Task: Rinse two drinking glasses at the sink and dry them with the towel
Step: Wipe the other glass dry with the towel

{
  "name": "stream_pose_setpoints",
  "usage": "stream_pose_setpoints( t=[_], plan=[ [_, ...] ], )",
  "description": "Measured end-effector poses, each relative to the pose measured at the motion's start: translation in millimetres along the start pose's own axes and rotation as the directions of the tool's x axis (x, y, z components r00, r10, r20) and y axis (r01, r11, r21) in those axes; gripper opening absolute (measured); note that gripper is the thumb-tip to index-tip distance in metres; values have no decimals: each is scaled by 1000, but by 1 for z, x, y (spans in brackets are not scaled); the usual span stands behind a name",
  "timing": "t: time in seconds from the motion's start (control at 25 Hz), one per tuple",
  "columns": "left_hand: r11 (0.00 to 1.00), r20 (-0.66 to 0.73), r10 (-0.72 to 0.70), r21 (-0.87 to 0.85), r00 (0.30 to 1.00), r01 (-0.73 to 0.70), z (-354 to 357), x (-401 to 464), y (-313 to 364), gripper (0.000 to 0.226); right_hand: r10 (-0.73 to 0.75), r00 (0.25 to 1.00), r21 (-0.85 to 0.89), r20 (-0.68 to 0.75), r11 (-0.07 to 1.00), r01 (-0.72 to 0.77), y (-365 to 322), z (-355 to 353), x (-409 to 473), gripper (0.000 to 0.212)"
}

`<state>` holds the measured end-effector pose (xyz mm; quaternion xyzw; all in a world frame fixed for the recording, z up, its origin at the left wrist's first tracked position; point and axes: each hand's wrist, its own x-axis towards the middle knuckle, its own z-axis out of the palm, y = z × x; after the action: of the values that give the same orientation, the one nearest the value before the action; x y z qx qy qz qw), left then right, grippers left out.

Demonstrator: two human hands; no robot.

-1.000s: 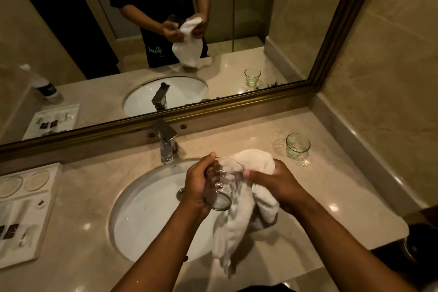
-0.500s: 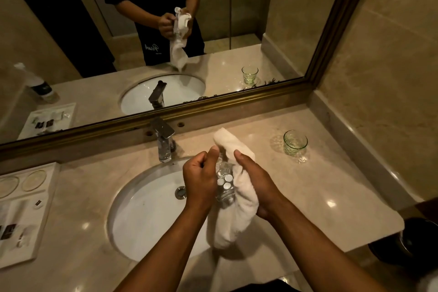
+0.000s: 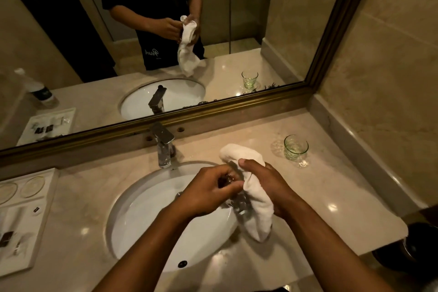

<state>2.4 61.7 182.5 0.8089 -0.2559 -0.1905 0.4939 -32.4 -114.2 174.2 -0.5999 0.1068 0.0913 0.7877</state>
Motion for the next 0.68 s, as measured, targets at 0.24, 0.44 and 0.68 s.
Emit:
stream_pose_setpoints(
  t=[0.24, 0.44, 0.68],
  plan=[
    [972, 186, -5, -228, 983, 48, -8, 6, 7, 15, -68, 997, -342, 23, 937, 72, -14, 1, 5, 47],
    [907, 122, 106, -418, 987, -46, -14, 1, 13, 14, 30, 959, 415, 282, 897, -151, -21, -19, 9, 57],
    [856, -422, -139, -507, 896, -105, 48, 2, 11, 9, 28, 999, 747, 31, 663, -42, 8, -4, 22, 59]
  ],
)
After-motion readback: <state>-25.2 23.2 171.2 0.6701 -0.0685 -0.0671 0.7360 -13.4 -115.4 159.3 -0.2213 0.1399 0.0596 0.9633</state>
